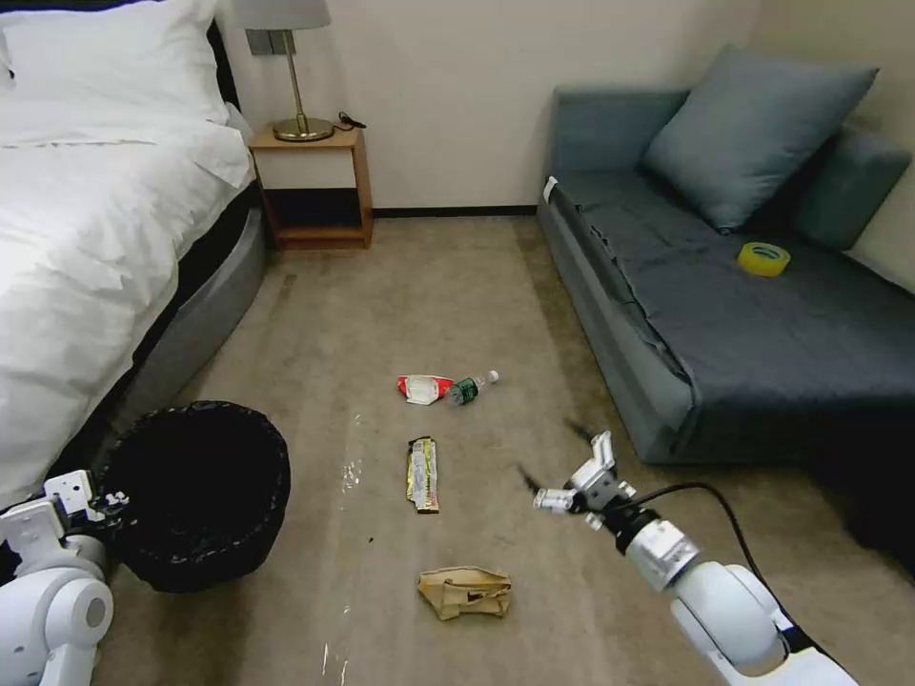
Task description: Pick up the trash bin, then pick up the garbage on the floor and place it into the trash bin.
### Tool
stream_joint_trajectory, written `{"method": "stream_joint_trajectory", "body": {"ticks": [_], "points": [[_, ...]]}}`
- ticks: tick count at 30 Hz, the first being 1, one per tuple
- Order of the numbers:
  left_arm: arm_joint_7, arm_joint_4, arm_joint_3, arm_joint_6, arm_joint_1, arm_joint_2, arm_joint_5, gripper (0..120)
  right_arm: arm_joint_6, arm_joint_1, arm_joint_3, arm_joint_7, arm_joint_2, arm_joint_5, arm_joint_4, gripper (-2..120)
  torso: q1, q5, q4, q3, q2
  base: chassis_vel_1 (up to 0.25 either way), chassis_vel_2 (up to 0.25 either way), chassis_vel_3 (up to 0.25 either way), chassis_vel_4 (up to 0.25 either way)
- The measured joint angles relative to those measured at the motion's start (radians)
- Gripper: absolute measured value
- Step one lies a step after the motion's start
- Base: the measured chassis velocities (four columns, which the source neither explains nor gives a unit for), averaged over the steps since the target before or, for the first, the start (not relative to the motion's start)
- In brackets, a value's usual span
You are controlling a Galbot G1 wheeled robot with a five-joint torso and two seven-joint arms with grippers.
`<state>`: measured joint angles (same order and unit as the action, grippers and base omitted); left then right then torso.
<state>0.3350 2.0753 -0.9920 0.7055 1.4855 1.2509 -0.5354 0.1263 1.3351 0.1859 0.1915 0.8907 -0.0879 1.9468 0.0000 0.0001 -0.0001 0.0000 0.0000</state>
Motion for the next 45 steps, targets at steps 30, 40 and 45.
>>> {"method": "stream_joint_trajectory", "body": {"ticks": [30,40,45], "points": [[0.000,-0.009,-0.011,-0.017,0.023,0.040,0.037,1,0.340,-0.783,-1.019,-0.103,-0.086,-0.382,-0.264,92,0.000,-0.0001,0.0001,0.000,0.000,0.000,0.000,0.000,0.000],[0.000,-0.025,-0.021,-0.030,0.027,0.052,0.042,1,0.235,-0.874,-1.199,-0.053,-0.046,-0.334,-0.405,92,0.000,-0.0002,0.0001,0.000,0.000,0.000,0.000,0.000,0.000],[0.000,-0.027,-0.022,-0.034,0.028,0.057,0.044,1,0.212,-0.878,-1.217,-0.054,-0.024,-0.323,-0.443,85,0.000,-0.0001,0.0001,0.000,0.000,0.000,0.000,0.000,0.000]]}}
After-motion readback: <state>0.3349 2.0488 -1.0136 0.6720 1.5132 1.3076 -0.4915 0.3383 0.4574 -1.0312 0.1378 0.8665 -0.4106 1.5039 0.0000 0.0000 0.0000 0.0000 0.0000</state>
